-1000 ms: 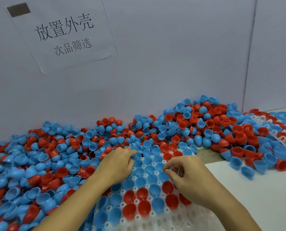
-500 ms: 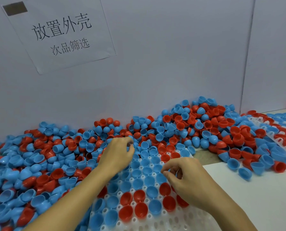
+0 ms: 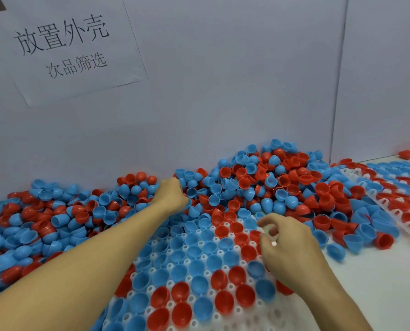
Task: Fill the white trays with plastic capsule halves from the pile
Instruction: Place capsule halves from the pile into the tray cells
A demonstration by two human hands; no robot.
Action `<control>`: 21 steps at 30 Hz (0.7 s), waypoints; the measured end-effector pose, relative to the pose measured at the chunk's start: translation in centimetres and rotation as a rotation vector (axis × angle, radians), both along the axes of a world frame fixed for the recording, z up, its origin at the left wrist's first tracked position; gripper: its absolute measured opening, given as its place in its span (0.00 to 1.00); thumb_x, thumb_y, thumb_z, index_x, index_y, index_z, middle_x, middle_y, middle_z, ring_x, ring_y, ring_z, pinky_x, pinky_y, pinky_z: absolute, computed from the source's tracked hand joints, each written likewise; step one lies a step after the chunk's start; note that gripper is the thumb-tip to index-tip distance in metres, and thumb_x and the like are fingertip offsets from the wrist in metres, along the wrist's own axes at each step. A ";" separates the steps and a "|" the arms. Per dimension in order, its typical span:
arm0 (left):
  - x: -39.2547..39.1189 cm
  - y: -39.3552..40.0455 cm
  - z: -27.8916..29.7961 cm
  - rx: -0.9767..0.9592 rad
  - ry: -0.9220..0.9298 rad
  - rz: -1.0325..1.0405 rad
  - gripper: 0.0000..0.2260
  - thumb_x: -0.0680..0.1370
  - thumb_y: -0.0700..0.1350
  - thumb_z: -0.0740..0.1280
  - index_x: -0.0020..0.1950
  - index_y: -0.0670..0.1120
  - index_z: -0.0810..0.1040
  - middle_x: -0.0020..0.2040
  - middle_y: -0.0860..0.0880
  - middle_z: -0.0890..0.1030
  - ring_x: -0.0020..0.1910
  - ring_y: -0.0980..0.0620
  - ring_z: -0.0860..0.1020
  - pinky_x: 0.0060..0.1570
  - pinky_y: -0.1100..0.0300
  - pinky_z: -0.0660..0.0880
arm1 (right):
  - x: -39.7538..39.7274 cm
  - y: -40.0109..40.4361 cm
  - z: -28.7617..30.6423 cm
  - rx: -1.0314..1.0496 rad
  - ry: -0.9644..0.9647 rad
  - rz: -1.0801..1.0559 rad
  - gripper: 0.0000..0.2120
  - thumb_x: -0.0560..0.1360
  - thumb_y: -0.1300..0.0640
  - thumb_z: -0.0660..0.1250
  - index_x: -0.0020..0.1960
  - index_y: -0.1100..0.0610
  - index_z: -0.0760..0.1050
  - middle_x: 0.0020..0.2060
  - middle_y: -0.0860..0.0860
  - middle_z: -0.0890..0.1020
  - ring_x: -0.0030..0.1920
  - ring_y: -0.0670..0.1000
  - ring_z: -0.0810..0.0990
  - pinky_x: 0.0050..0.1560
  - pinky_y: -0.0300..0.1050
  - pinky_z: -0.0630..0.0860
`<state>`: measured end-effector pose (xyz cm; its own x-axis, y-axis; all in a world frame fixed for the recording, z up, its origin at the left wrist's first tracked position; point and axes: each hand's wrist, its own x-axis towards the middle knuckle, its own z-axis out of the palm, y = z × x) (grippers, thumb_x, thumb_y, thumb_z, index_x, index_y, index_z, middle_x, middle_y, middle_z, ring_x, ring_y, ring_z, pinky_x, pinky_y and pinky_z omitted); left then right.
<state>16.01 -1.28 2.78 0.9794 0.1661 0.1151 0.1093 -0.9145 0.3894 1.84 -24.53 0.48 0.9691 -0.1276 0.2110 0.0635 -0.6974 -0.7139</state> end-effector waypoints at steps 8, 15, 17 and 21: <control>-0.7 1.7 -1.1 -0.073 -0.071 0.104 0.13 0.79 0.42 0.67 0.34 0.42 0.72 0.30 0.46 0.73 0.31 0.48 0.72 0.34 0.54 0.72 | 0.3 -1.3 -0.3 -0.012 0.308 -0.030 0.14 0.80 0.60 0.57 0.65 0.55 0.67 0.49 0.54 0.78 0.46 0.54 0.79 0.44 0.49 0.76; -1.3 2.2 -0.4 -0.037 -0.096 0.081 0.10 0.79 0.42 0.66 0.38 0.43 0.76 0.36 0.45 0.78 0.35 0.49 0.74 0.35 0.55 0.73 | 0.9 -2.2 -0.3 -0.074 0.465 0.039 0.12 0.82 0.60 0.55 0.56 0.62 0.77 0.46 0.55 0.79 0.42 0.51 0.75 0.44 0.46 0.74; -1.3 2.4 -0.2 -0.037 -0.101 0.084 0.10 0.79 0.42 0.66 0.37 0.43 0.76 0.36 0.46 0.79 0.34 0.50 0.75 0.33 0.59 0.71 | 0.8 -2.4 -0.2 -0.057 0.491 0.053 0.14 0.83 0.58 0.55 0.55 0.60 0.79 0.45 0.55 0.81 0.40 0.50 0.76 0.40 0.43 0.73; -1.2 2.7 0.0 -0.050 -0.099 0.070 0.09 0.79 0.43 0.66 0.42 0.41 0.80 0.39 0.47 0.80 0.35 0.53 0.75 0.30 0.62 0.69 | 0.6 -3.3 -0.1 0.024 0.543 0.024 0.14 0.83 0.54 0.57 0.58 0.59 0.78 0.43 0.54 0.83 0.39 0.48 0.78 0.40 0.43 0.75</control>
